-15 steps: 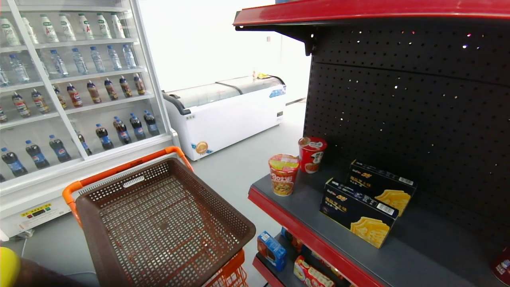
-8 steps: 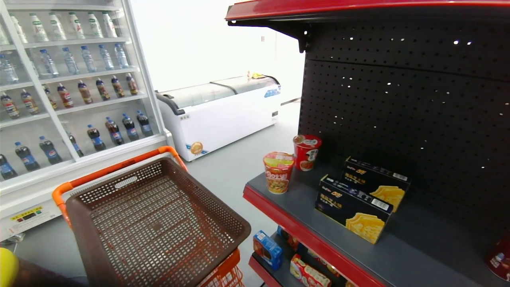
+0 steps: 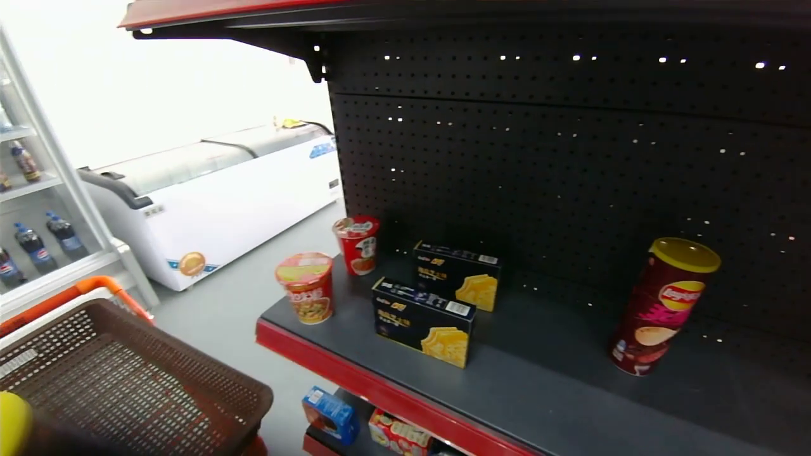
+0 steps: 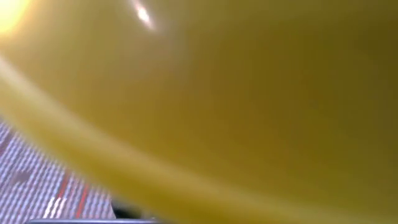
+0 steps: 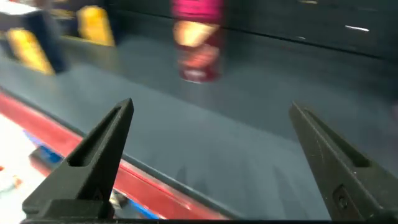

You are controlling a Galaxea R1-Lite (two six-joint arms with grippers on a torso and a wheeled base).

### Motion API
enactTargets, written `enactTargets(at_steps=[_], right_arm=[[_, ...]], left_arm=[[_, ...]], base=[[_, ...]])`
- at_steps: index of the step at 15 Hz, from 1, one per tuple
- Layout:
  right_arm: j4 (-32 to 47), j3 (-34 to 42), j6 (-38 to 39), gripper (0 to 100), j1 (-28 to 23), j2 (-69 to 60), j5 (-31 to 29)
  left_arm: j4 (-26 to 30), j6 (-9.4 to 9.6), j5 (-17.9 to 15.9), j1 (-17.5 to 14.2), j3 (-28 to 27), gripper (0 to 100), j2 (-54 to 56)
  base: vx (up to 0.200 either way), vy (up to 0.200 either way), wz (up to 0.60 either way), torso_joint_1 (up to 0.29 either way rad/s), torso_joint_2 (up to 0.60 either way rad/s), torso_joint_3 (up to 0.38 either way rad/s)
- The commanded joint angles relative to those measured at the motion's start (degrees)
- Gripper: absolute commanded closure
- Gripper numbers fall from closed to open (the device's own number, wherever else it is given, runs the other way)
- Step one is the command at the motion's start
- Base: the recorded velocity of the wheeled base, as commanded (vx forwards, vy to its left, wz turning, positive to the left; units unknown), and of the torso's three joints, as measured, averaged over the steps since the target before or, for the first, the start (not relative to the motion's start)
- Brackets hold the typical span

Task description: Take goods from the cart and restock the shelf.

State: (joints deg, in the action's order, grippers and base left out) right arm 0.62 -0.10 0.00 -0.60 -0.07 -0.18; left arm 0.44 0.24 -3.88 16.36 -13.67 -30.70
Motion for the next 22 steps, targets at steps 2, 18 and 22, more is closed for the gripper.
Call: enactTargets(at_steps=[2,18,22], right_arm=[[-0.01,0.01,0.00,0,-0.02,0.07,0.01],[-0.01,0.01,0.00,0,-0.02,0.07,-0.08],[-0.01,0.01,0.00,0,-0.02,0.07,-0.08]], left_arm=[[0.00,0.02,0.01,-0.01,0.13,100,-0.33],[0.00,-0.16,1.24,-0.63,-4.18,100,-5.60],[-0.35,3.10,-0.25,-0.45,-9.45,100,-11.05]], base=[[0.000,0.000,-0.60,0.002,0.00,0.002],[0.000,0.000,-0.07,0.000,0.00,0.000],[0.000,0.000,0.00,0.000,0.00,0.000]])
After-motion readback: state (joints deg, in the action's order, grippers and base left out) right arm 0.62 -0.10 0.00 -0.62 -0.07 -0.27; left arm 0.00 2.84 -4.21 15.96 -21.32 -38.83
